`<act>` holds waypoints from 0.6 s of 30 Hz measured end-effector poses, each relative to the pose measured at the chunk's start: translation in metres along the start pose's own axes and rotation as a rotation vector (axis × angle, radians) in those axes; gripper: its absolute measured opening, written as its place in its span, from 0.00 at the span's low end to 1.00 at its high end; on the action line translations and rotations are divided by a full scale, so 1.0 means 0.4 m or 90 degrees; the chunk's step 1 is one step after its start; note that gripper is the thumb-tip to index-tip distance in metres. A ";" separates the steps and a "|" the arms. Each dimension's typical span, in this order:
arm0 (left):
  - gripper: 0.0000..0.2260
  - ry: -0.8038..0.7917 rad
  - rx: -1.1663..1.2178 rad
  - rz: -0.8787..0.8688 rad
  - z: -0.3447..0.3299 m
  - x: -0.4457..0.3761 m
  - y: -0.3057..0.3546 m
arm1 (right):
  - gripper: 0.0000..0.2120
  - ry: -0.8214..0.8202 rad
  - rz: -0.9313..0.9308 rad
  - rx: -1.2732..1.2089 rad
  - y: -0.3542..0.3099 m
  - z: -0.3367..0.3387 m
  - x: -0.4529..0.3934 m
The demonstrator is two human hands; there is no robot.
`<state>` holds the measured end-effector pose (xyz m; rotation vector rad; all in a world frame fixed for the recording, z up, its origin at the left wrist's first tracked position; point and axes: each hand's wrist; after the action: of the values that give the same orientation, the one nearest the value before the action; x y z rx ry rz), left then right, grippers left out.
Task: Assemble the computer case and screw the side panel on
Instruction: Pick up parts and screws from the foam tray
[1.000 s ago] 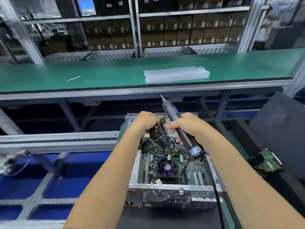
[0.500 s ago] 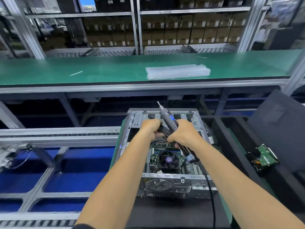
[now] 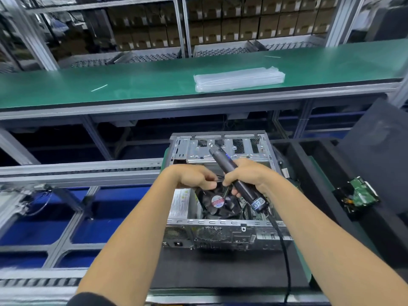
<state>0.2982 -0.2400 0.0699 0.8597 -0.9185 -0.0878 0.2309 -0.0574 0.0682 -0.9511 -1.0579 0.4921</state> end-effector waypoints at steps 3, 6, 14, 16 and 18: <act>0.06 -0.005 0.017 0.022 -0.004 -0.009 -0.019 | 0.20 -0.029 -0.031 0.028 0.018 0.003 -0.005; 0.03 -0.031 -0.025 0.048 -0.015 -0.026 -0.027 | 0.23 0.014 -0.022 0.030 0.035 0.020 -0.010; 0.05 -0.110 -0.035 0.112 -0.041 -0.088 -0.019 | 0.23 0.062 -0.014 -0.030 0.067 0.063 -0.019; 0.09 -0.121 -0.019 0.118 -0.051 -0.103 -0.031 | 0.22 0.059 -0.018 -0.030 0.076 0.064 -0.020; 0.12 -0.147 -0.037 0.117 -0.058 -0.110 -0.039 | 0.19 0.056 -0.019 -0.031 0.084 0.065 -0.023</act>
<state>0.2921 -0.2182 0.0229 0.7167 -1.2025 -0.0549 0.2067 -0.0356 0.0395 -0.9905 -1.0079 0.3981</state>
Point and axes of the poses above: each hand's wrist, its own x-axis away from the middle knuckle, its own z-axis out of the back of the hand, y = z × x, and after that the axes turned 15 degrees about -y, right-handed
